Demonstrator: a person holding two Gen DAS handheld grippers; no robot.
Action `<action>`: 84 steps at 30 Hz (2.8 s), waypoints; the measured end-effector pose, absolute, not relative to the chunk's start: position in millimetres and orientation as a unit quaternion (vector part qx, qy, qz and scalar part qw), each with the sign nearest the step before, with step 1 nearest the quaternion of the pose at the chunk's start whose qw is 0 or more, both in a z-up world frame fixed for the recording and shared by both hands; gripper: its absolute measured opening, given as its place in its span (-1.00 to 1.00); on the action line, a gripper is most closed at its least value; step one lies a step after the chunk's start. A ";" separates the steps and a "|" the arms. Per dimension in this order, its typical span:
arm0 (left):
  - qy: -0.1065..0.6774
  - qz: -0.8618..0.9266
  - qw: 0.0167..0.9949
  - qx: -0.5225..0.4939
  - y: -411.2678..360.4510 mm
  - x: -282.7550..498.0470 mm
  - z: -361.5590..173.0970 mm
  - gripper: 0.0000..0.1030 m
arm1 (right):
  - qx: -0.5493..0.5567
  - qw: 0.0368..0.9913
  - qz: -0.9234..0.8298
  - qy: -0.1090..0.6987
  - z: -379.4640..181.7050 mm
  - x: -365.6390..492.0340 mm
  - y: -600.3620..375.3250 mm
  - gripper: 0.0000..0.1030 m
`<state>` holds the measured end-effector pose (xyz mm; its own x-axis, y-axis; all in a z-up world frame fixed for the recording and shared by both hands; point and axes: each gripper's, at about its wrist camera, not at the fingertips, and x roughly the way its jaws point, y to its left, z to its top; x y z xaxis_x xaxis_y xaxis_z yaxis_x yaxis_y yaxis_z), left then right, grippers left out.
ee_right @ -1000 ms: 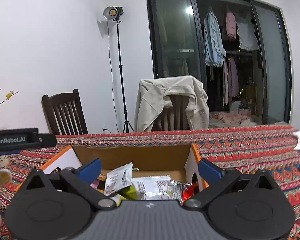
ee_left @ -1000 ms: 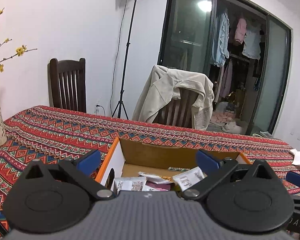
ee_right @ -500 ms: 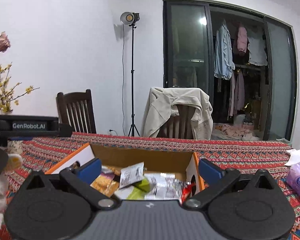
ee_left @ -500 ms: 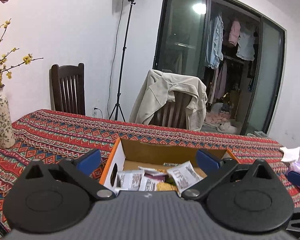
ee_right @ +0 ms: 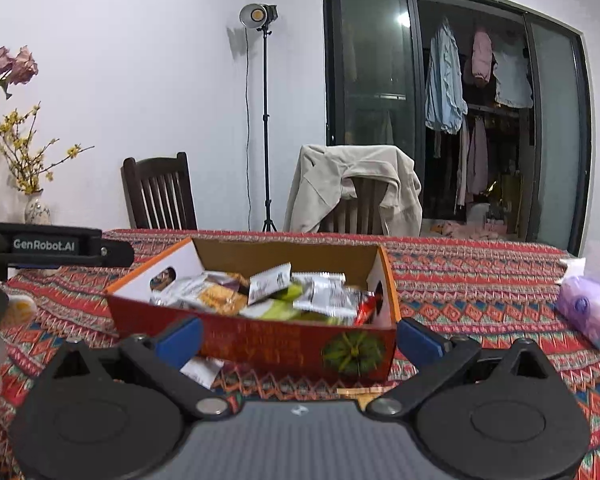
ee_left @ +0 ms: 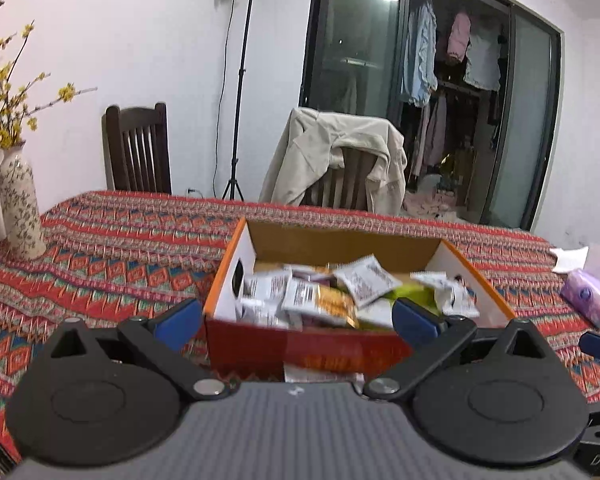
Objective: Organize snacks
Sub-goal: 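Move both tools back over the remaining snack packets, then grasp a pink packet with the left tool while the right tool grasps a white packet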
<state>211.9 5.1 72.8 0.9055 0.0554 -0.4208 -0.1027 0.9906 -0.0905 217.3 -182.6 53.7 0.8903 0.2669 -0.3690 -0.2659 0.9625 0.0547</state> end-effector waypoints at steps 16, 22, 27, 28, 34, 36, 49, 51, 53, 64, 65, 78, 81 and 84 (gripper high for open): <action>0.280 0.028 0.958 -0.047 -8.7 176.8 31.5 1.00 | 0.012 0.962 0.131 0.240 14.8 174.7 -201.2 1.00; 0.303 0.016 0.952 -0.034 -20.7 168.8 17.8 1.00 | 0.022 0.958 0.128 0.255 1.3 168.5 -212.0 1.00; 0.324 0.006 0.946 -0.022 -29.3 163.0 4.9 1.00 | 0.025 0.955 0.128 0.267 -6.6 165.8 -215.1 1.00; 0.329 0.006 0.944 -0.019 -30.3 161.4 2.0 1.00 | 0.025 0.954 0.129 0.268 -7.8 164.9 -215.9 1.00; 0.352 -0.003 0.936 -0.003 -36.3 157.4 -12.8 1.00 | 0.030 0.952 0.129 0.276 -12.0 165.8 -217.9 1.00; 0.359 -0.006 0.933 0.005 -39.4 159.2 -17.6 1.00 | 0.030 0.952 0.129 0.276 -12.1 165.6 -217.5 1.00; 0.338 -0.019 0.941 0.008 -41.1 155.2 -26.5 0.68 | 0.032 0.949 0.136 0.281 -14.3 166.6 -211.4 1.00; 0.330 -0.026 0.944 0.008 -39.2 151.8 -25.0 0.32 | 0.032 0.949 0.138 0.281 -14.1 166.9 -209.1 1.00; 0.324 -0.028 0.946 0.009 -37.8 148.3 -23.8 0.22 | 0.031 0.949 0.138 0.281 -13.8 166.2 -207.7 1.00; 0.298 -0.020 0.954 -0.033 -10.9 132.4 -16.1 0.21 | 0.057 0.953 0.140 0.264 -4.7 162.5 -197.3 1.00; 0.294 -0.018 0.955 -0.036 -8.3 131.2 -15.0 0.22 | 0.057 0.952 0.142 0.264 -4.6 162.3 -194.4 1.00; 0.261 0.017 0.962 -0.073 31.6 118.6 -4.6 0.21 | 0.018 0.942 0.154 0.299 -16.8 169.6 -144.6 1.00; 0.260 0.017 0.962 -0.077 36.5 118.3 -5.3 0.21 | 0.005 0.939 0.145 0.312 -21.7 172.8 -135.4 1.00; 0.261 0.015 0.962 -0.079 38.3 118.9 -6.6 0.21 | -0.008 0.936 0.135 0.325 -26.5 176.6 -128.3 1.00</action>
<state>118.9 38.3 -6.6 0.8630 -0.0125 -0.5051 -0.0703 0.9870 -0.1446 176.6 -128.3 -26.5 0.7528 0.2470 -0.6102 -0.2570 0.9636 0.0731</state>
